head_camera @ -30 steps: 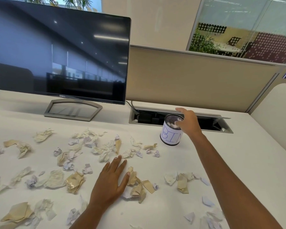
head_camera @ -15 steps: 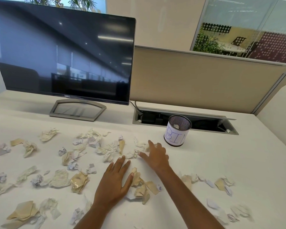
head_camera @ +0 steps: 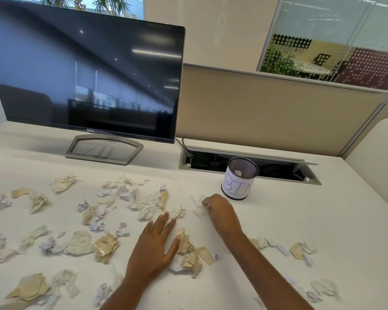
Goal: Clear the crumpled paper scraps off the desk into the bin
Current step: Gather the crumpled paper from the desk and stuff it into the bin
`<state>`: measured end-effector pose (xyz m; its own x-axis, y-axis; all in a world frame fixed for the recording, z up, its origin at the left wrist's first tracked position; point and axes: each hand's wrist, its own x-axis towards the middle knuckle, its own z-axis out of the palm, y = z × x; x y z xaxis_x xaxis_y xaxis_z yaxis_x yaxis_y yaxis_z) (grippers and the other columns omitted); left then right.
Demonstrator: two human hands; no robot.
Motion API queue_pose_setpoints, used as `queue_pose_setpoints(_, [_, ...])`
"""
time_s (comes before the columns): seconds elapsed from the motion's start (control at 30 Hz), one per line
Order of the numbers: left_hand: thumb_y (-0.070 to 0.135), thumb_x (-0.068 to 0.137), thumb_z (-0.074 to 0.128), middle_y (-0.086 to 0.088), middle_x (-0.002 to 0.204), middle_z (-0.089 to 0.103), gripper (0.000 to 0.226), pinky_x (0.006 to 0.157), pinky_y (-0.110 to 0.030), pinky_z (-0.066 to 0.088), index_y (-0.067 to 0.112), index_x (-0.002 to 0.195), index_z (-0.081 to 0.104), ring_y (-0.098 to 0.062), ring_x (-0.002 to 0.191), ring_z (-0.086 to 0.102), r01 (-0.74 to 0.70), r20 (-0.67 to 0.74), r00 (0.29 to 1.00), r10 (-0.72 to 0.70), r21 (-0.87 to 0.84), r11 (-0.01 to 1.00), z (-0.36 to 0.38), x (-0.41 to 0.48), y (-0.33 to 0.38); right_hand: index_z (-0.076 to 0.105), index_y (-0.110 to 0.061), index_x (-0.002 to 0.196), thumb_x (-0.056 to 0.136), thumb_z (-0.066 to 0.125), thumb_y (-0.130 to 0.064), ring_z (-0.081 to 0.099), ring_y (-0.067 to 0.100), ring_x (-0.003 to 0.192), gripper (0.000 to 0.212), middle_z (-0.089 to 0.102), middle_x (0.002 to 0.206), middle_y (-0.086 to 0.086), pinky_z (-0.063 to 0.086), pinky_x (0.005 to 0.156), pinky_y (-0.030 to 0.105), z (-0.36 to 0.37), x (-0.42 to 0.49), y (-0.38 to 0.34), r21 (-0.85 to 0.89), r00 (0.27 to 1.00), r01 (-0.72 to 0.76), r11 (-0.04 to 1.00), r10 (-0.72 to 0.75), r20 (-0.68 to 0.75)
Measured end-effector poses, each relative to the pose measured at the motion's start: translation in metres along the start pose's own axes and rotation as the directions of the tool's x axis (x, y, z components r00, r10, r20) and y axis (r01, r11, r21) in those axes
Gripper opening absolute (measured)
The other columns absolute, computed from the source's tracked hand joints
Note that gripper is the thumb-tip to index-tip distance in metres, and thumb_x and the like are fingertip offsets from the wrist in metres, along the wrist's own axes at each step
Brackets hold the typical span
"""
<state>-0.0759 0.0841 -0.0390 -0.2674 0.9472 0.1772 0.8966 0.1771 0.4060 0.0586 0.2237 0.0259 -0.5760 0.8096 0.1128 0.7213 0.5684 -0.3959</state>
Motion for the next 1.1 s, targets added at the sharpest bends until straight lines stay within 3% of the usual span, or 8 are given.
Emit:
queue_pose_setpoints(0.13, [0.047,0.097,0.026,0.011,0.159,0.001,0.053,0.116,-0.017,-0.007,0.031,0.147,0.017,-0.002,0.146,0.002,0.000,0.005,1.000,0.000,-0.011,1.000,-0.001,0.000,0.001,0.069,0.003,0.099,0.088,0.047,0.004,0.060,0.032,0.101,0.024,0.067,0.108,0.021,0.041,0.091,0.034,-0.051,0.018,0.004,0.220,0.972,-0.052,0.974,0.100,-0.213])
queue_pose_setpoints(0.3, [0.047,0.097,0.028,0.011,0.159,0.002,0.053,0.115,-0.017,-0.007,0.031,0.147,0.019,-0.002,0.145,0.004,0.003,-0.005,1.000,-0.004,-0.026,1.000,-0.002,0.000,0.002,0.070,0.001,0.092,0.085,0.051,0.002,0.063,0.035,0.099,0.021,0.069,0.105,0.021,0.048,0.086,0.037,-0.099,0.052,0.023,0.195,0.929,-0.166,0.967,0.219,-0.299])
queue_pose_setpoints(0.53, [0.048,0.096,0.025,0.012,0.158,-0.002,0.054,0.111,-0.013,-0.014,0.032,0.147,0.016,0.000,0.145,0.003,-0.002,-0.010,1.000,0.002,0.003,1.000,-0.002,0.000,0.001,0.069,-0.003,0.105,0.084,0.060,-0.003,0.058,0.032,0.108,0.023,0.065,0.115,0.018,0.046,0.089,0.035,-0.109,0.081,0.042,-0.093,0.965,-0.261,0.961,0.259,-0.031])
queue_pose_setpoints(0.63, [0.047,0.096,0.027,0.011,0.159,0.002,0.054,0.112,-0.014,-0.012,0.031,0.147,0.019,-0.001,0.145,0.006,-0.007,-0.015,1.000,0.007,-0.009,1.000,-0.002,0.000,0.001,0.068,-0.005,0.108,0.080,0.063,0.001,0.060,0.033,0.103,0.028,0.062,0.118,0.018,0.047,0.082,0.032,-0.106,0.077,0.044,-0.001,0.964,-0.266,0.964,0.266,-0.007])
queue_pose_setpoints(0.83, [0.046,0.096,0.030,0.009,0.158,0.007,0.053,0.115,-0.016,-0.007,0.029,0.146,0.023,-0.003,0.145,0.009,-0.013,-0.020,1.000,0.012,-0.033,0.999,-0.002,0.000,0.002,0.068,-0.004,0.106,0.088,0.044,0.003,0.057,0.033,0.105,0.030,0.060,0.117,0.020,0.043,0.087,0.033,-0.100,0.066,0.036,0.070,0.951,-0.206,0.976,0.217,-0.220])
queue_pose_setpoints(0.93, [0.047,0.096,0.029,0.010,0.158,0.006,0.053,0.115,-0.016,-0.008,0.030,0.146,0.021,-0.003,0.145,0.007,-0.012,-0.021,1.000,0.012,-0.020,1.000,-0.001,0.000,0.001,0.070,-0.001,0.097,0.085,0.043,0.007,0.056,0.033,0.100,0.031,0.062,0.105,0.021,0.036,0.083,0.028,-0.083,0.047,0.015,0.110,0.924,-0.042,0.993,0.081,-0.374])
queue_pose_setpoints(1.0, [0.048,0.096,0.028,0.011,0.158,0.005,0.053,0.115,-0.016,-0.008,0.031,0.146,0.021,-0.002,0.145,0.007,-0.014,-0.016,1.000,0.014,-0.012,1.000,-0.001,0.000,0.001,0.069,0.001,0.096,0.084,0.045,0.008,0.055,0.031,0.101,0.028,0.061,0.103,0.021,0.034,0.086,0.024,-0.059,0.032,-0.001,0.113,0.942,0.056,0.992,-0.015,-0.334])
queue_pose_setpoints(1.1, [0.045,0.096,0.032,0.009,0.158,0.010,0.054,0.114,-0.016,-0.007,0.027,0.146,0.023,-0.004,0.145,0.009,-0.010,-0.016,1.000,0.009,-0.046,0.999,-0.003,0.000,0.003,0.059,-0.005,0.117,0.092,0.048,-0.008,0.046,0.027,0.119,0.029,0.052,0.124,0.015,0.031,0.099,0.024,-0.012,0.018,-0.017,0.149,0.998,0.013,0.989,-0.004,-0.055])
